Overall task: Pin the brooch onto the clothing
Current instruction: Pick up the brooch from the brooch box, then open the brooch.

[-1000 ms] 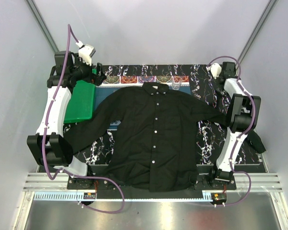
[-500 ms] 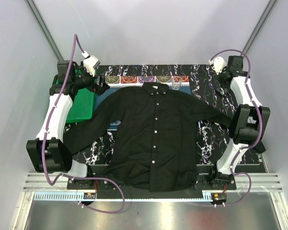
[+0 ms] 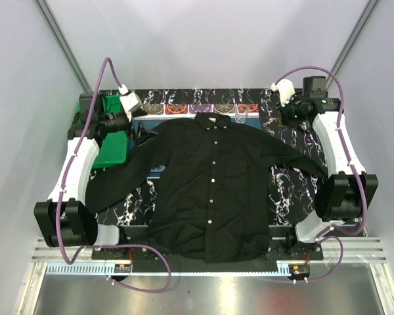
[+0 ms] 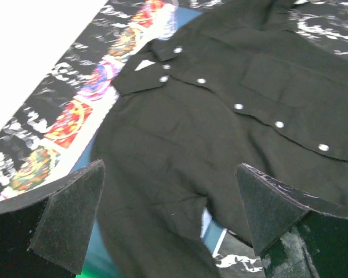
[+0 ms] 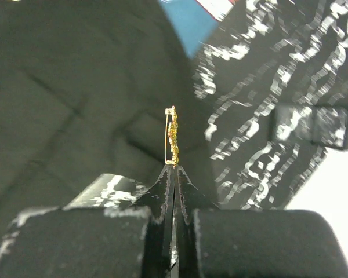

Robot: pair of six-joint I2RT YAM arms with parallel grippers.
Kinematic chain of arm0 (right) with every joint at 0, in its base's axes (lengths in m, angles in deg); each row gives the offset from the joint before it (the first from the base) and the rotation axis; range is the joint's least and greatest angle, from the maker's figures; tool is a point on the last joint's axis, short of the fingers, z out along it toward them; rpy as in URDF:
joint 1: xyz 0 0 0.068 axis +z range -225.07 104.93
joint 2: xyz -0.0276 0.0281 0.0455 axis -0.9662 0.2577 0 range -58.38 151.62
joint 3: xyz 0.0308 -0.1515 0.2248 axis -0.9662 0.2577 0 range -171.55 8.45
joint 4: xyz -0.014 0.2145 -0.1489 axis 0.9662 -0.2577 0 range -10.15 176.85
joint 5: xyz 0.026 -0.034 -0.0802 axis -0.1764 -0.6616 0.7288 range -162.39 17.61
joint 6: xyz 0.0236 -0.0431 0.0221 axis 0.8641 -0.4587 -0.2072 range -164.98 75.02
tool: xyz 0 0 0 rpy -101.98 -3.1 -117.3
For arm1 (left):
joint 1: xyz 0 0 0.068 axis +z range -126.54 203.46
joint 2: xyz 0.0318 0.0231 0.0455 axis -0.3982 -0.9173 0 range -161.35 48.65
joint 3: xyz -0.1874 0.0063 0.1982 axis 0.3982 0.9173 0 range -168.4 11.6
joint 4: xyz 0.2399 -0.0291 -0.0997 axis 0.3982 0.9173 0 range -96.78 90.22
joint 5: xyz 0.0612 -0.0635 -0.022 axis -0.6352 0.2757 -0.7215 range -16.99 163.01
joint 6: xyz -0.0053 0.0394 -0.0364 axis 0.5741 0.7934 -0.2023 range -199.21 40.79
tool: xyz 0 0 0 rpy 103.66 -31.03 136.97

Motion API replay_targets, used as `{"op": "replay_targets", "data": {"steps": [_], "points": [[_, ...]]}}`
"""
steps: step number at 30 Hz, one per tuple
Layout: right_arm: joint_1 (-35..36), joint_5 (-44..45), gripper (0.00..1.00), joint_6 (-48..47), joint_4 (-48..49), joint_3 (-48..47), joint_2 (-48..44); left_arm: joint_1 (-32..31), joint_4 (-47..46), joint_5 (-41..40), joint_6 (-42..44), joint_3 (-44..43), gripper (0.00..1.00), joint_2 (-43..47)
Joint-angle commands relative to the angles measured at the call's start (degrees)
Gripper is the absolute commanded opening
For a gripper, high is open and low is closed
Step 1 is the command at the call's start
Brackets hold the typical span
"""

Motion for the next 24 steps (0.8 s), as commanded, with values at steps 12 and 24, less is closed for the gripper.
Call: {"op": "replay_targets", "data": {"steps": [12, 24], "points": [[17.33, -25.75, 0.00, 12.44, -15.24, -11.65, -9.62, -17.21, 1.13, 16.51, 11.12, 3.47, 0.91, 2.66], [26.13, -31.20, 0.00, 20.27, -15.07, -19.56, -9.89, -21.79, -33.73, 10.98, -32.53, 5.83, 0.89, 2.29]]}}
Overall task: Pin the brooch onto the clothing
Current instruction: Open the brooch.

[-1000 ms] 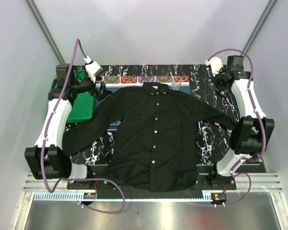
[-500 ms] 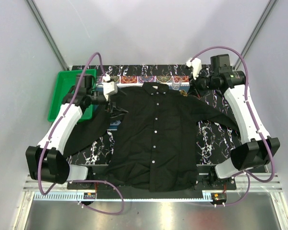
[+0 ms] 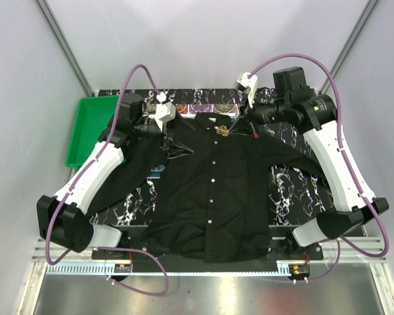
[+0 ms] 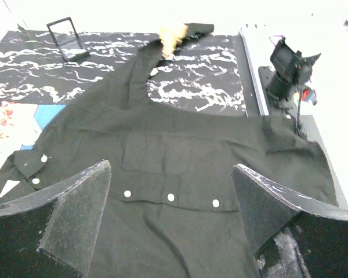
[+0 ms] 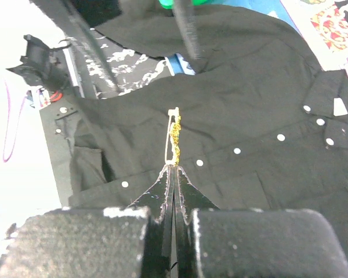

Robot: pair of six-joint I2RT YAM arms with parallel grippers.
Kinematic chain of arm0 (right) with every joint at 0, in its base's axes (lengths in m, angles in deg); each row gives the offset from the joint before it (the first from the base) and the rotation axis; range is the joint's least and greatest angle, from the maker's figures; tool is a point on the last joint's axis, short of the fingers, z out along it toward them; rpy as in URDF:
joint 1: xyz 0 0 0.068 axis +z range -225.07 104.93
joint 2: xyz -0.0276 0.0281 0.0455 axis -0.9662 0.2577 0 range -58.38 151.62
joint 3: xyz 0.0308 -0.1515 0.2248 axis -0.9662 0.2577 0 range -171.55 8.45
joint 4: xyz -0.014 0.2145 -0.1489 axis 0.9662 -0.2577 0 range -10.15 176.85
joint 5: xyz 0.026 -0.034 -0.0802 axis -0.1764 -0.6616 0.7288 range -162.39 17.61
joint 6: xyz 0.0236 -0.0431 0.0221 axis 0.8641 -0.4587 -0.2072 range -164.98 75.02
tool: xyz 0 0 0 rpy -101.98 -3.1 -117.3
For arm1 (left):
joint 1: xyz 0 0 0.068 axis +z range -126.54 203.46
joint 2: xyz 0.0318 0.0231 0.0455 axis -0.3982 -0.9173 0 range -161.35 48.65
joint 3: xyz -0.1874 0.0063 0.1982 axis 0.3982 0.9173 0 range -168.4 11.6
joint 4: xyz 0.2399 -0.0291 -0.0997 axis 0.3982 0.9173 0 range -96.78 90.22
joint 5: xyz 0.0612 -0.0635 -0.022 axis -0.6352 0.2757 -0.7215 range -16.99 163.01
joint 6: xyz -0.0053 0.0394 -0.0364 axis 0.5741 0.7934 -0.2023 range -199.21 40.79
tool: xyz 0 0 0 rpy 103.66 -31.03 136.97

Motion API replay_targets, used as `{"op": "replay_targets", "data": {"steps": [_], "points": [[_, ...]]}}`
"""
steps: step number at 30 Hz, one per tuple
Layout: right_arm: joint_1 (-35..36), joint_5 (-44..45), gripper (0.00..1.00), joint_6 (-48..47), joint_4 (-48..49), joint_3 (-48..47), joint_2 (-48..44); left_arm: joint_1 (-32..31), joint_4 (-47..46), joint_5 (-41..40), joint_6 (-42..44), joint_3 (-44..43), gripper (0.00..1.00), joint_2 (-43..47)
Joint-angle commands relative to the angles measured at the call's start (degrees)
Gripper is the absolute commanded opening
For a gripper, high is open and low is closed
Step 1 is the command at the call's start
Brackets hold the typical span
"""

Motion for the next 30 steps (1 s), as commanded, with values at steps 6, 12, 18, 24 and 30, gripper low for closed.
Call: {"op": "replay_targets", "data": {"steps": [6, 12, 18, 24, 30], "points": [[4.17, -4.48, 0.00, 7.08, 1.81, -5.60, -2.09, -2.11, -40.43, -1.95, -37.28, 4.40, 0.82, 1.99], [4.88, -5.80, 0.00, 9.19, 2.07, -8.16, -1.91, -4.22, -56.42, -3.00, -54.39, 7.22, 0.73, 1.38], [5.58, -6.50, 0.00, 9.64, 1.90, -10.09, -1.73, -5.62, -66.38, -3.97, -62.70, 6.52, 0.70, 1.20], [6.02, -7.03, 0.00, 9.72, 2.16, -11.50, -1.65, -6.68, -66.20, -5.11, -63.93, 5.73, 0.66, 1.12], [6.63, -7.56, 0.00, 10.08, 2.07, -11.94, -1.91, -7.30, -66.99, -6.34, -65.68, 5.38, 0.66, 1.29]]}}
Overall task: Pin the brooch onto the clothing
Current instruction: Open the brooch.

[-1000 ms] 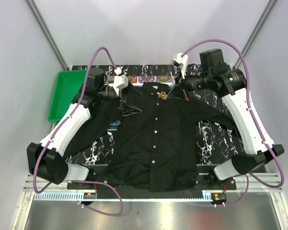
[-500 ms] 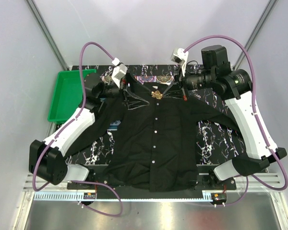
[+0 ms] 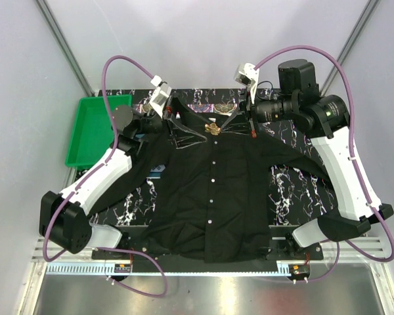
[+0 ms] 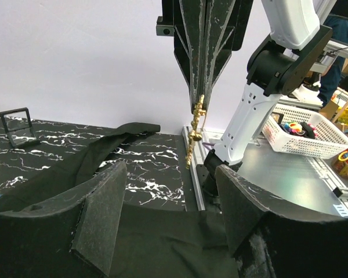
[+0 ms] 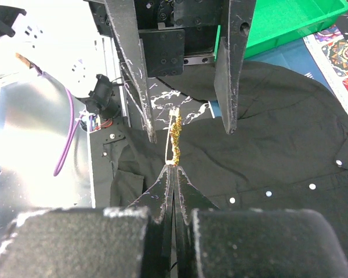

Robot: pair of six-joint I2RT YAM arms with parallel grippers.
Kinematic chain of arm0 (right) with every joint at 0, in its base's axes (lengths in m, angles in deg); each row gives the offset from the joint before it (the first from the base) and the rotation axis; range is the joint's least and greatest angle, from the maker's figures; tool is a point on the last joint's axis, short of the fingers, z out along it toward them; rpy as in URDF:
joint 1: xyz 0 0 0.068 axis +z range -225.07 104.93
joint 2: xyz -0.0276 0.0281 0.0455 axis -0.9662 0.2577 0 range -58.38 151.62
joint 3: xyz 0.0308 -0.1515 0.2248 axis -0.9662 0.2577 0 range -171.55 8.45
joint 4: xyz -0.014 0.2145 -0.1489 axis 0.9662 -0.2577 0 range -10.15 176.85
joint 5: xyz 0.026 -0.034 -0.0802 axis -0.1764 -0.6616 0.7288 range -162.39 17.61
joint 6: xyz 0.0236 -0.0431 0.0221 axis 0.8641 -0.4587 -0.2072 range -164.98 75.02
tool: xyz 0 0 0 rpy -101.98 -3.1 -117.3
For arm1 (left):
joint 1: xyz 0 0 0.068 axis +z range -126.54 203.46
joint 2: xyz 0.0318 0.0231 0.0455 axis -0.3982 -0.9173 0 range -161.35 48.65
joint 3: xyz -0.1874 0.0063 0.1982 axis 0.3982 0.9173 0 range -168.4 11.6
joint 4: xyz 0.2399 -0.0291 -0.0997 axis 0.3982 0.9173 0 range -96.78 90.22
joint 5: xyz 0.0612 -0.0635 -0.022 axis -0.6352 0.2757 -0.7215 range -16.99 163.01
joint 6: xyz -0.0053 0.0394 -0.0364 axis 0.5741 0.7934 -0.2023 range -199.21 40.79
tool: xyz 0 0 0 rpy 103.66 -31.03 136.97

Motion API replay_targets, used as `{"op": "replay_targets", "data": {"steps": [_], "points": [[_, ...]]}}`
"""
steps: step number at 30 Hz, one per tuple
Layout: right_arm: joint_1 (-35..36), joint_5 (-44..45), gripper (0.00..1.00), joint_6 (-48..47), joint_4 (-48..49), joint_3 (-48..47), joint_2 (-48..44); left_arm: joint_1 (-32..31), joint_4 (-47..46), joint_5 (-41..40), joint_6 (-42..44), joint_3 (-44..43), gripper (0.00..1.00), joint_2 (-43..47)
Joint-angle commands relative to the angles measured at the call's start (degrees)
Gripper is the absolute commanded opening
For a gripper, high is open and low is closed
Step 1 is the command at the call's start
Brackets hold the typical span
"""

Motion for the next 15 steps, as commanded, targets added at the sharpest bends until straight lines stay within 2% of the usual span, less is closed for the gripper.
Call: {"op": "replay_targets", "data": {"steps": [1, 7, 10, 11, 15], "points": [[1.06, -1.98, 0.00, 1.13, 1.31, -2.13, -1.36, -0.65, -5.20, -2.45, -3.35, -1.93, 0.65, 1.03], [1.59, -1.90, 0.00, 0.79, 1.22, -2.30, -1.28, -1.53, -6.70, -2.89, -5.90, -3.16, 0.51, 0.77], [1.50, -1.54, 0.00, 0.96, 1.40, -2.57, -1.45, -1.88, -6.70, -2.89, -6.26, -3.33, 0.41, 0.85], [1.59, -1.54, 0.00, 0.96, 1.57, -2.66, -1.37, -1.97, -6.70, -2.98, -6.35, -3.25, 0.33, 0.94], [1.68, -1.28, 0.00, 1.22, 2.01, -2.83, -1.54, -2.41, -7.40, -3.51, -7.66, -3.16, 0.17, 1.03]]}}
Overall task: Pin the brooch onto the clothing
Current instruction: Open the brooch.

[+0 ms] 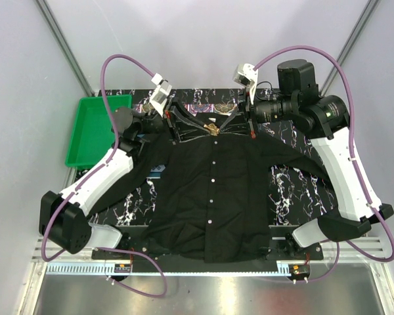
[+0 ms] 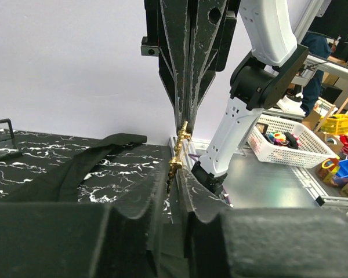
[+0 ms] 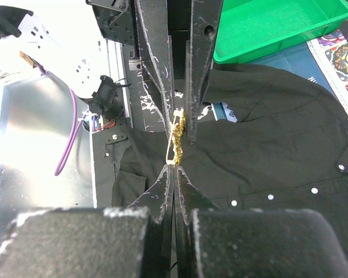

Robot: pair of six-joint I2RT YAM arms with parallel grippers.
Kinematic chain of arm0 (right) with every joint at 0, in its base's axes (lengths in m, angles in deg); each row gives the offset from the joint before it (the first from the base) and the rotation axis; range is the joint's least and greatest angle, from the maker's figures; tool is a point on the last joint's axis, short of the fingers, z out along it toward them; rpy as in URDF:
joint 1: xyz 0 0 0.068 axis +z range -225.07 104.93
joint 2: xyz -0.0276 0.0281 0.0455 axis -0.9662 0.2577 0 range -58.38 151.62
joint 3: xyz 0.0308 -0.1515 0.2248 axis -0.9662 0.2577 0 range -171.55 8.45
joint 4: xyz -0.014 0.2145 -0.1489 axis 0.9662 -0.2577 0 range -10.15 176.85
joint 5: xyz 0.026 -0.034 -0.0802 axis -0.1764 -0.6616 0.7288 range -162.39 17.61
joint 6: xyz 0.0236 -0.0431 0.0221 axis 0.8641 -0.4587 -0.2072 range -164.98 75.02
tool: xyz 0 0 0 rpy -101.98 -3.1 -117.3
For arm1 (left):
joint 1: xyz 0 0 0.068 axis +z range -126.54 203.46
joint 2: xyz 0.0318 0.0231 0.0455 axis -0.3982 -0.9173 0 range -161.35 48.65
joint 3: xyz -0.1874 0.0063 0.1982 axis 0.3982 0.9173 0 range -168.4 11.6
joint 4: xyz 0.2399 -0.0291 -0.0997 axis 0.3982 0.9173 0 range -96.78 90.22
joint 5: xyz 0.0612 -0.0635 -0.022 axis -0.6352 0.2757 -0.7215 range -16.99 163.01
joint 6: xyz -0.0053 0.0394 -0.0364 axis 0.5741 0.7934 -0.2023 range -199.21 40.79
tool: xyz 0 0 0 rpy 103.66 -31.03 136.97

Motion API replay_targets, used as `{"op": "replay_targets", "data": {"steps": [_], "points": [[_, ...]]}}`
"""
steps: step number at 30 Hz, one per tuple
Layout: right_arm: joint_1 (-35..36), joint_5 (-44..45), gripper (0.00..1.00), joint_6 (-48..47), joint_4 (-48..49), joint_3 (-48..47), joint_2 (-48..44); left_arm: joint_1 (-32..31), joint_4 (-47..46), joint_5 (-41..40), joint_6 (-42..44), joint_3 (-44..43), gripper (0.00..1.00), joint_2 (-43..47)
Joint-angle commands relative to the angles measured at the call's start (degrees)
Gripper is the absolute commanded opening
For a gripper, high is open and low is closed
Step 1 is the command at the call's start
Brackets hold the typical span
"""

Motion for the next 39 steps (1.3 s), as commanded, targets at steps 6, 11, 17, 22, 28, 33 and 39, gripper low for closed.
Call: {"op": "replay_targets", "data": {"steps": [6, 11, 17, 22, 28, 33, 39], "points": [[0.72, 0.73, 0.44, 1.84, 6.17, -1.04, -3.44, -0.51, -4.52, -3.47, -3.94, -1.43, 0.00, 1.91], [0.72, 6.09, 0.85, 1.93, 21.77, 15.95, -13.01, 0.37, -4.79, -5.23, -4.21, -1.86, 0.00, 4.36], [0.72, 5.14, 0.88, 7.81, 44.04, 32.71, -25.25, 0.63, -4.26, -7.78, -3.33, -2.48, 0.01, 8.14], [0.72, 0.66, 0.78, 15.19, 53.71, 33.41, -24.37, 0.55, -6.71, -7.52, -2.10, -2.39, 0.05, 10.96], [0.98, -4.80, 0.68, 24.08, 68.94, 35.45, -22.88, -0.94, -11.90, -7.25, -2.01, -1.78, 0.04, 14.65], [3.78, -6.02, 0.62, 24.26, 73.95, 35.27, -20.94, -2.53, -12.87, -6.46, -0.69, -1.78, 0.03, 15.62], [11.87, -5.94, 0.60, 11.96, 66.49, 33.86, -21.03, -2.62, -14.45, -6.72, -0.25, -2.22, 0.02, 14.92]]}}
